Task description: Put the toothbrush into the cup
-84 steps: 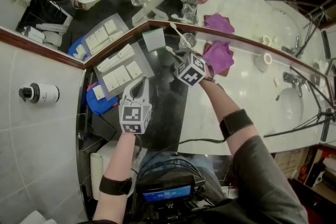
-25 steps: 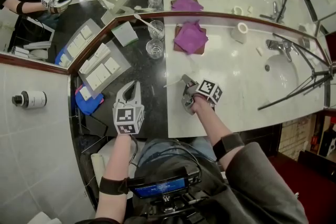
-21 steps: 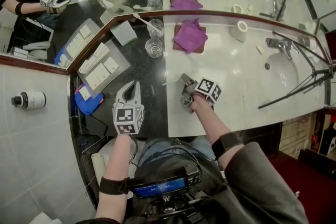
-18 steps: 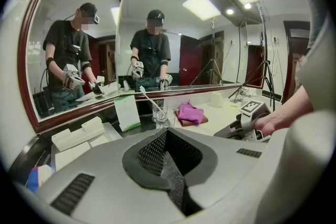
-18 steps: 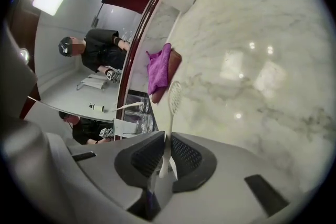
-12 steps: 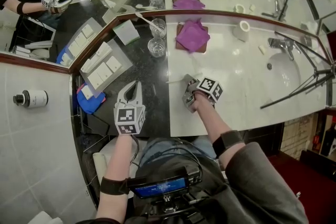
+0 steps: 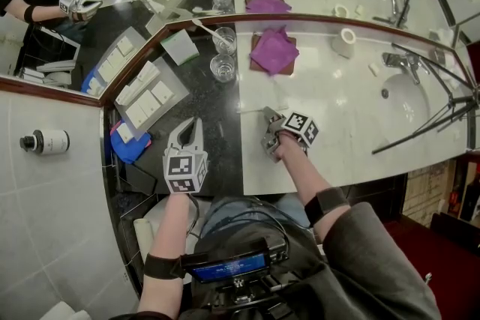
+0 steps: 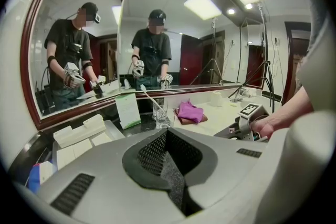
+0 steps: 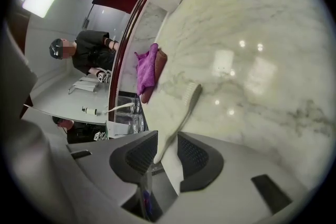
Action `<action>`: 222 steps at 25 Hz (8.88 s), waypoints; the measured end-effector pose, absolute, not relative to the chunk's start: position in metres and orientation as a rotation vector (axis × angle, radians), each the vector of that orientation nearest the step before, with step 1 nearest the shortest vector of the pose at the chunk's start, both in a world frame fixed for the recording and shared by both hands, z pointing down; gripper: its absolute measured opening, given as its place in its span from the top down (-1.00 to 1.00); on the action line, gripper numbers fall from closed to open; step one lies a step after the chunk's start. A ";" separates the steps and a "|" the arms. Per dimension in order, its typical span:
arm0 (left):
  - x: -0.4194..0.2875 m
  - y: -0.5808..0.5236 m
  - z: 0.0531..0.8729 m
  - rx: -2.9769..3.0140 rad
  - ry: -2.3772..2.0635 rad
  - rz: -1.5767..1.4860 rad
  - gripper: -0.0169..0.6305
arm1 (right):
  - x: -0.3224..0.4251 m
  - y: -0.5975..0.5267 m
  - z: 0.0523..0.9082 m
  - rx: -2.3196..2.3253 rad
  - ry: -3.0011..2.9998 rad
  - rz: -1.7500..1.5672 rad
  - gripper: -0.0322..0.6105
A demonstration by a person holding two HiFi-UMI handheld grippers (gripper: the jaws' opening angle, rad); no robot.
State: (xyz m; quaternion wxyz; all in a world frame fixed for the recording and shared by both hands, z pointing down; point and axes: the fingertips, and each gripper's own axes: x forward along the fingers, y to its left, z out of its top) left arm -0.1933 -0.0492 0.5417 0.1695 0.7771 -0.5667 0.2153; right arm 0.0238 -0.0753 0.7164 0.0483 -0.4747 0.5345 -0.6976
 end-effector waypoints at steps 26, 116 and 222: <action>-0.140 -0.023 0.512 2.170 -1.692 0.539 0.95 | 0.085 -0.066 0.564 -1.158 2.716 -1.495 0.87; -0.232 -0.161 0.575 1.954 -1.737 0.363 0.95 | -0.185 -0.342 0.615 -0.876 3.858 -0.272 0.24; -0.161 -0.036 0.557 2.182 -1.433 0.596 0.95 | 0.048 -0.016 0.706 -1.562 1.585 -2.035 0.69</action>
